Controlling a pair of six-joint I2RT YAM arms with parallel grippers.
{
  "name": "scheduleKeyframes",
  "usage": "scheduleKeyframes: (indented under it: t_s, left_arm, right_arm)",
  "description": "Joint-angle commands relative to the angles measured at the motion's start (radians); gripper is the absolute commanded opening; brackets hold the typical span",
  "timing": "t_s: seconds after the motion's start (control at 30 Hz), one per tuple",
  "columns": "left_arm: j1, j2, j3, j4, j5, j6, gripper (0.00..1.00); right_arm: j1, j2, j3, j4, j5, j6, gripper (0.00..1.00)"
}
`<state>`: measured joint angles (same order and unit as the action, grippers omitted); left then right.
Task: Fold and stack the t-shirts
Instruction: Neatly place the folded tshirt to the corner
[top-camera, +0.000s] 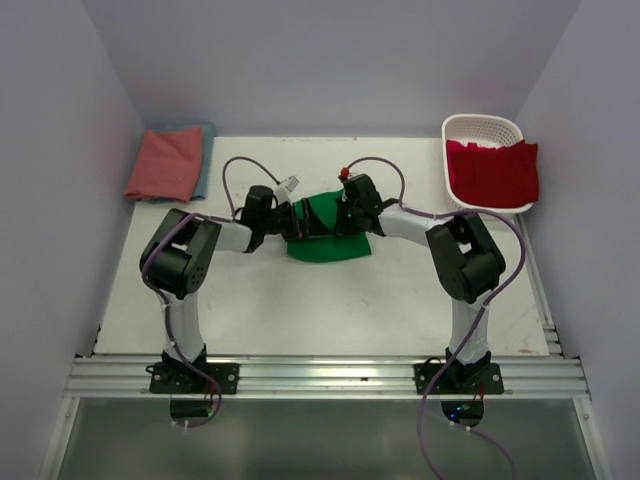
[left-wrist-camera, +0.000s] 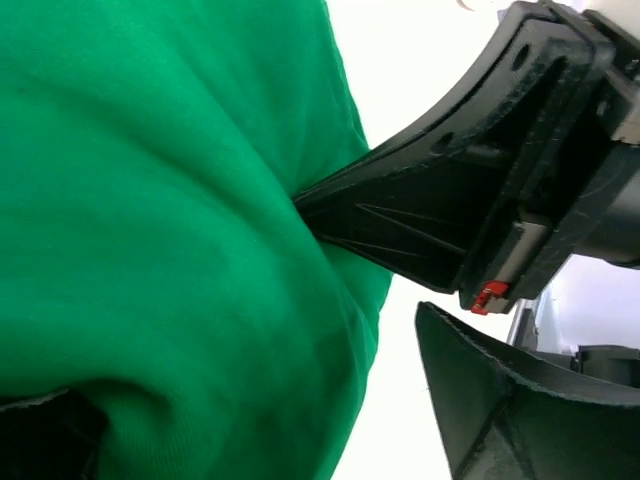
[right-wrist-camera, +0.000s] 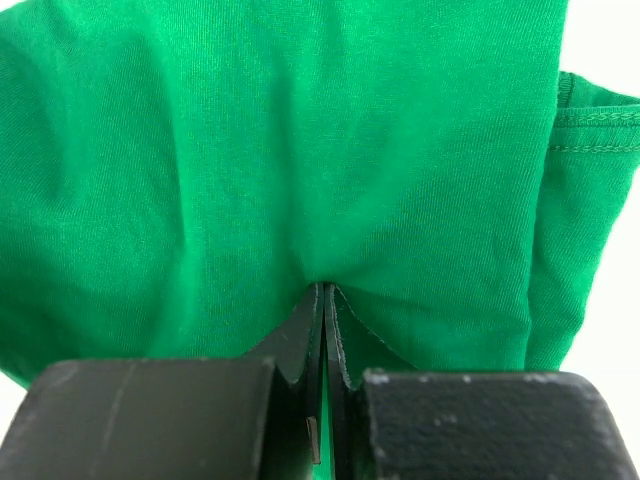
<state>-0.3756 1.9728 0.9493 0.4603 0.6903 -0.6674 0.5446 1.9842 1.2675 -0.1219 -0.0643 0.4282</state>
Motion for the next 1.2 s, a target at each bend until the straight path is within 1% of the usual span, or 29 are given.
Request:
scheduleKeyframes:
  t_s: [0.0,0.03,0.07,0.1,0.13,0.2,0.3,0.37,0.4,0.43,0.47,0.5,0.53,0.6,0.63,0.67,0.77,0.8,0.87,0.9,0.93,1.0,1.03,1.1,1.13,1.17]
  left_arm:
    - [-0.013,0.06,-0.043,-0.1,-0.028,-0.038,0.93]
    - [-0.013,0.067,-0.04,-0.072,-0.018,-0.047,0.85]
    - [-0.011,0.075,-0.037,-0.052,-0.008,-0.057,0.55]
    - [-0.011,0.084,-0.04,-0.025,0.026,-0.07,0.33]
    - [-0.008,0.098,-0.043,0.019,0.037,-0.105,0.01]
    - [0.003,0.095,-0.075,0.079,0.031,-0.129,0.0]
    - [0.006,0.046,-0.121,0.101,0.002,-0.138,0.0]
    - [0.009,-0.038,-0.158,0.143,-0.017,-0.152,0.0]
    - [0.01,-0.125,-0.193,0.143,-0.052,-0.15,0.0]
    - [0.012,-0.176,-0.205,0.12,-0.083,-0.127,0.0]
    - [0.012,-0.23,-0.211,0.085,-0.121,-0.107,0.0]
    - [0.012,-0.283,-0.208,0.042,-0.203,-0.088,0.0]
    - [0.012,-0.383,-0.208,-0.028,-0.243,-0.06,0.0]
    - [0.024,-0.474,-0.208,-0.08,-0.334,-0.049,0.0]
    - [0.073,-0.594,-0.192,-0.107,-0.432,-0.028,0.0]
    - [0.073,-0.606,-0.192,-0.124,-0.433,-0.028,0.0]
    - [0.148,-0.594,-0.114,-0.182,-0.436,0.006,0.0]
    - [0.194,-0.589,-0.094,-0.19,-0.439,0.021,0.0]
    - [0.237,-0.569,-0.018,-0.219,-0.472,0.035,0.0]
    - [0.285,-0.563,0.008,-0.222,-0.475,0.037,0.0]
    - [0.311,-0.552,0.063,-0.224,-0.477,0.032,0.0]
    - [0.374,-0.52,0.121,-0.224,-0.488,0.019,0.0]
    - [0.412,-0.505,0.187,-0.218,-0.483,0.019,0.0]
    - [0.467,-0.442,0.267,-0.238,-0.473,0.022,0.0]
    - [0.483,-0.418,0.348,-0.247,-0.482,0.032,0.0]
    - [0.492,-0.364,0.385,-0.268,-0.485,0.038,0.0]
  right_arm:
    - [0.0,-0.01,-0.023,0.01,-0.006,-0.008,0.0]
    - [0.002,-0.01,-0.025,0.01,-0.011,-0.008,0.0]
    - [0.002,-0.012,-0.026,0.01,-0.012,-0.008,0.0]
    - [0.0,-0.018,-0.033,0.014,-0.012,-0.005,0.0]
    - [0.002,-0.024,-0.039,0.018,-0.012,-0.005,0.0]
    - [0.002,-0.038,-0.046,0.016,-0.015,-0.011,0.0]
    - [0.002,-0.064,-0.06,0.002,-0.025,-0.02,0.0]
    - [0.002,-0.113,-0.071,-0.004,-0.035,-0.029,0.0]
    - [0.0,-0.16,-0.086,-0.015,-0.037,-0.035,0.0]
    - [0.0,-0.194,-0.098,-0.021,-0.04,-0.037,0.0]
    - [0.002,-0.223,-0.111,-0.024,-0.04,-0.039,0.0]
    - [0.002,-0.254,-0.131,-0.041,-0.037,-0.039,0.0]
    - [0.0,-0.322,-0.141,-0.048,-0.029,-0.04,0.0]
    - [0.002,-0.389,-0.178,-0.067,-0.034,-0.04,0.0]
    - [0.0,-0.507,-0.228,-0.094,-0.041,-0.039,0.0]
    - [0.002,-0.509,-0.229,-0.094,-0.042,-0.039,0.0]
    - [0.002,-0.605,-0.266,-0.133,-0.052,-0.046,0.0]
    - [0.003,-0.629,-0.275,-0.142,-0.058,-0.045,0.0]
    - [0.003,-0.691,-0.307,-0.166,-0.063,-0.048,0.0]
    - [0.003,-0.709,-0.321,-0.171,-0.065,-0.045,0.0]
    - [0.002,-0.725,-0.335,-0.176,-0.068,-0.046,0.0]
    - [0.003,-0.769,-0.375,-0.193,-0.065,-0.048,0.0]
    - [0.003,-0.78,-0.39,-0.196,-0.066,-0.048,0.0]
    - [0.003,-0.805,-0.424,-0.212,-0.069,-0.045,0.0]
    - [0.003,-0.812,-0.451,-0.208,-0.077,-0.04,0.0]
    - [0.005,-0.818,-0.465,-0.205,-0.084,-0.034,0.0]
